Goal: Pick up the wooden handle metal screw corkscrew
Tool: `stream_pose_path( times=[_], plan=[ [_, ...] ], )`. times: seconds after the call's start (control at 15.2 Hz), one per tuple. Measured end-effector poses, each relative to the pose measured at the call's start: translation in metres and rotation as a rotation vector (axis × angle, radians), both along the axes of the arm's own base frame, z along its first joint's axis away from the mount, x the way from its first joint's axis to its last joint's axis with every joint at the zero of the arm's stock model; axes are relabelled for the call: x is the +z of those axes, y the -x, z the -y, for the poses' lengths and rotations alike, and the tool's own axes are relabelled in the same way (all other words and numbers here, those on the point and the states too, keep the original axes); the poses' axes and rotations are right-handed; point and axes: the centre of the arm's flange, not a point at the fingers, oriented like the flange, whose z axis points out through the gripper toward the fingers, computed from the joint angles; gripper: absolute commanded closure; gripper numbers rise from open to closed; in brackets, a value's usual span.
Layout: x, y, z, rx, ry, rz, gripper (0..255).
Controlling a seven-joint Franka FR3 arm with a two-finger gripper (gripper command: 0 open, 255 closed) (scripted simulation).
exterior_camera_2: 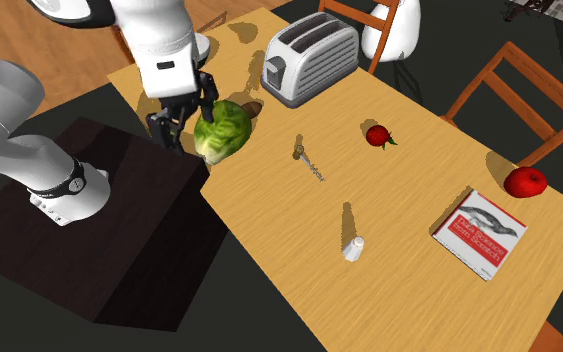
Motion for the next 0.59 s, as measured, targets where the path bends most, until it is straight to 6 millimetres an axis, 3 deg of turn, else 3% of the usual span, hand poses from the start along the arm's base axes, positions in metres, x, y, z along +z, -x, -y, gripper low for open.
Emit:
stream_pose_path(
  times=[0.59],
  plan=[
    [-0.084, -0.050, -0.077, -0.105, 0.015, -0.045, 0]
  ],
)
